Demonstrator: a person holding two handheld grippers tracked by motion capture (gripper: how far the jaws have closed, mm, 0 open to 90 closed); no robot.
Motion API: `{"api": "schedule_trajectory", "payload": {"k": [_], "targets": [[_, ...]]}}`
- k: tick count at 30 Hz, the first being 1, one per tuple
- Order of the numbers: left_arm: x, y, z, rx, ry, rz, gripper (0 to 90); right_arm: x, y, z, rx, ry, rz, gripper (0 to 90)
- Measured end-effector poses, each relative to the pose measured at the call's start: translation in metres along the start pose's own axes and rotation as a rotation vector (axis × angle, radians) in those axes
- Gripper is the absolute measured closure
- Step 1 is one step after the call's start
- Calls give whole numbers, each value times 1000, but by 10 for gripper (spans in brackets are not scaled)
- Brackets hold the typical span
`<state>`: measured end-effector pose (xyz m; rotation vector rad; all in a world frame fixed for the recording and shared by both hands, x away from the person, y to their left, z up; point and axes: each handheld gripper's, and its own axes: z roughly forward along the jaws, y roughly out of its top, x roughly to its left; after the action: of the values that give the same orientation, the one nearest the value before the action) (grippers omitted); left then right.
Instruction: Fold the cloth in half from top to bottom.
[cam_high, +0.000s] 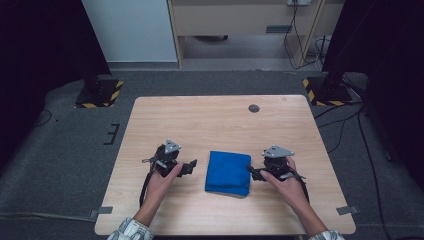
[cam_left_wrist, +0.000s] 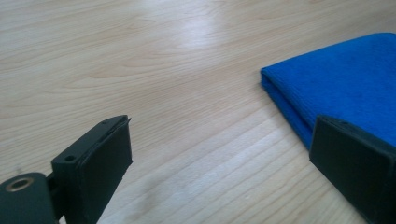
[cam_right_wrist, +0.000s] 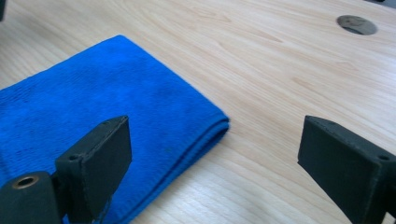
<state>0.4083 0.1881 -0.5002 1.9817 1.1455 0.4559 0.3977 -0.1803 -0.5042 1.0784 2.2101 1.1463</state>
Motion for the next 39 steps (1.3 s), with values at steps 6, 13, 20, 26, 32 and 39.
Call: {"api": "schedule_trajectory", "payload": {"k": [6,13,20,26,32,39], "targets": [[18,-2,-6,-9,20,-28,53,-10,-1,-4,-7,-20,18,95],[36,-5,-11,-9,44,-57,54,-26,-5,-9,-6,-56,57,96],[44,-7,-12,2,61,-60,54,-38,-8,-12,-2,-84,75,100],[53,-8,-16,-5,76,-74,54,-51,-12,-17,2,-114,105,99],[59,-9,-18,-4,85,-81,55,-67,-18,-23,0,-150,139,99],[64,-12,-13,29,97,-67,56,-83,-26,-22,34,-169,180,101]]}}
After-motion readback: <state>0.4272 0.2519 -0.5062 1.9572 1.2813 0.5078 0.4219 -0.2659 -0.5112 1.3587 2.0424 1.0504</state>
